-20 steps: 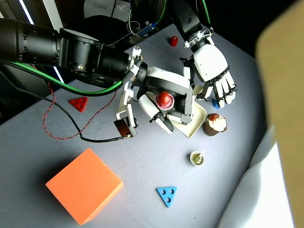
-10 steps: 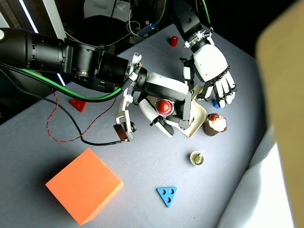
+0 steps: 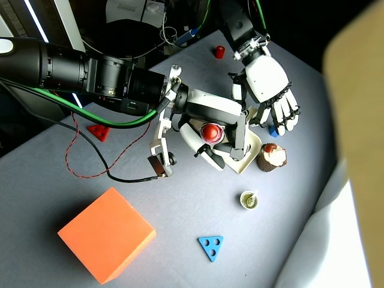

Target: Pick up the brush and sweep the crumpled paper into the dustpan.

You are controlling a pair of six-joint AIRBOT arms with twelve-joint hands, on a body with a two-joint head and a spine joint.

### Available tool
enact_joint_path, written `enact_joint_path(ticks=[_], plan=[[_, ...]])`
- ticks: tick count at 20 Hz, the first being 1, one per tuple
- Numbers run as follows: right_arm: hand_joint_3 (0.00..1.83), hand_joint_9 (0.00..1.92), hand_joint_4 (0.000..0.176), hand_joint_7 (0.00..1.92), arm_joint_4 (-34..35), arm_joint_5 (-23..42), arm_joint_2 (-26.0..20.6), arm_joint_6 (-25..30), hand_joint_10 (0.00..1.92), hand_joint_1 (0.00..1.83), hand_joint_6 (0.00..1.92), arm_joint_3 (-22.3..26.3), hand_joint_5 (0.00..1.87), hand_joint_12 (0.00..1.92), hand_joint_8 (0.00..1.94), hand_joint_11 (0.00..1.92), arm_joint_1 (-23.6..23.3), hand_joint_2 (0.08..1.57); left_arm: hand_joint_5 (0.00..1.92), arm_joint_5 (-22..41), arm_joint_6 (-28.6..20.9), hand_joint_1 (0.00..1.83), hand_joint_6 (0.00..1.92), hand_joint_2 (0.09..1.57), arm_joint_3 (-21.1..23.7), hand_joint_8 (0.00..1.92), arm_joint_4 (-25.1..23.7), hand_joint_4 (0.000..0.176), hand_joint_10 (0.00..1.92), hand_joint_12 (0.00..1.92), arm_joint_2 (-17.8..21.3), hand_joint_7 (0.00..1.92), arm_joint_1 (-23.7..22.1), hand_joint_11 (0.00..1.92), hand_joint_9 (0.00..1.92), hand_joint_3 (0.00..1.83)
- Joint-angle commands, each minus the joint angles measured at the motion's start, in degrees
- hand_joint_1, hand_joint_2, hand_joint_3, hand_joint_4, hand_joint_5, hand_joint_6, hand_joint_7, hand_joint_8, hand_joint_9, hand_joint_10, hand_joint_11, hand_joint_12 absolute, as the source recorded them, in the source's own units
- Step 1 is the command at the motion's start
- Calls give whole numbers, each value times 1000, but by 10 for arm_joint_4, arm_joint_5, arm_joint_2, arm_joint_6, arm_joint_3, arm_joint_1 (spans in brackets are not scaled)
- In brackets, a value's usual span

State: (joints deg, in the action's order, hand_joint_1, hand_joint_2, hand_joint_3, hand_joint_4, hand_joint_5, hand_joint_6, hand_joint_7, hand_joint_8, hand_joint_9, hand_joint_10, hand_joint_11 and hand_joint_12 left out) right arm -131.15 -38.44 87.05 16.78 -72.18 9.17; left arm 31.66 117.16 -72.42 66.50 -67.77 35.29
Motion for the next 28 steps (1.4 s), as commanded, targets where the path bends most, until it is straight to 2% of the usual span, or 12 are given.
enact_joint_path(ticks=[1,3,4,6,9,10,13,15,21,25,28], plan=[[0,1219,62,914,-42,-60,-5,-6,1921,1514,1921,-1,940,1921,1941,1326,-3,1164,1071,43,3,1119,830,1075,-2,3,-23,0,0,362,-2,313,-7,0,165,0],[1,1228,61,932,-42,-64,-5,-1,1921,1529,1921,-2,959,1921,1941,1341,-3,1168,1066,43,3,1104,839,1077,-2,3,-23,11,1,423,-2,326,-7,0,169,0],[0,1231,63,926,-46,-64,-5,3,1921,1534,1921,-2,955,1921,1941,1343,-3,1164,1067,43,3,1115,836,1076,-2,1,-23,0,1,400,-2,311,-7,0,148,0],[0,1217,76,900,-53,-70,-7,17,1921,1535,1921,1,925,1921,1941,1326,-4,1169,1065,43,3,1115,839,1077,-3,0,-23,0,0,409,-2,307,-7,0,142,0],[0,1229,75,928,-59,-83,-11,39,1921,1528,1921,4,965,1921,1941,1336,-4,1169,1067,42,3,1126,834,1076,-4,4,-23,0,4,387,-2,301,-7,0,154,0],[0,1228,76,937,-59,-87,-13,52,1921,1527,1921,6,964,1921,1941,1342,-5,1164,1055,43,3,1114,855,1082,-4,2,-22,0,2,486,-2,303,-7,0,156,0],[4,1220,75,910,-62,-89,-19,69,1921,1516,1921,10,955,1921,1941,1338,-5,1178,1061,44,3,1134,844,1080,-4,2,-21,0,3,401,-1,288,-7,0,123,0],[0,1232,76,947,-68,-98,-24,82,1921,1513,1921,14,950,1921,1941,1334,-7,1174,1070,44,3,1126,830,1076,-5,5,-21,0,11,417,-1,307,-7,0,155,0],[0,1235,83,935,-89,-94,-44,83,1921,1530,1921,36,954,1921,1941,1352,-16,1165,1066,44,3,1124,837,1077,-5,3,-21,0,4,343,-1,304,-7,0,144,1],[0,1229,86,922,-97,-94,-51,83,1921,1522,1921,44,961,1921,1941,1349,-28,1169,1064,45,3,1118,841,1078,-5,1,-21,0,2,410,-1,311,-8,0,156,0],[1,1234,87,927,-96,-94,-79,76,1921,1525,1921,67,959,1921,1941,1342,-38,1171,1071,46,4,1130,829,1076,-4,1,-21,0,1,447,-1,311,-11,0,160,0]])
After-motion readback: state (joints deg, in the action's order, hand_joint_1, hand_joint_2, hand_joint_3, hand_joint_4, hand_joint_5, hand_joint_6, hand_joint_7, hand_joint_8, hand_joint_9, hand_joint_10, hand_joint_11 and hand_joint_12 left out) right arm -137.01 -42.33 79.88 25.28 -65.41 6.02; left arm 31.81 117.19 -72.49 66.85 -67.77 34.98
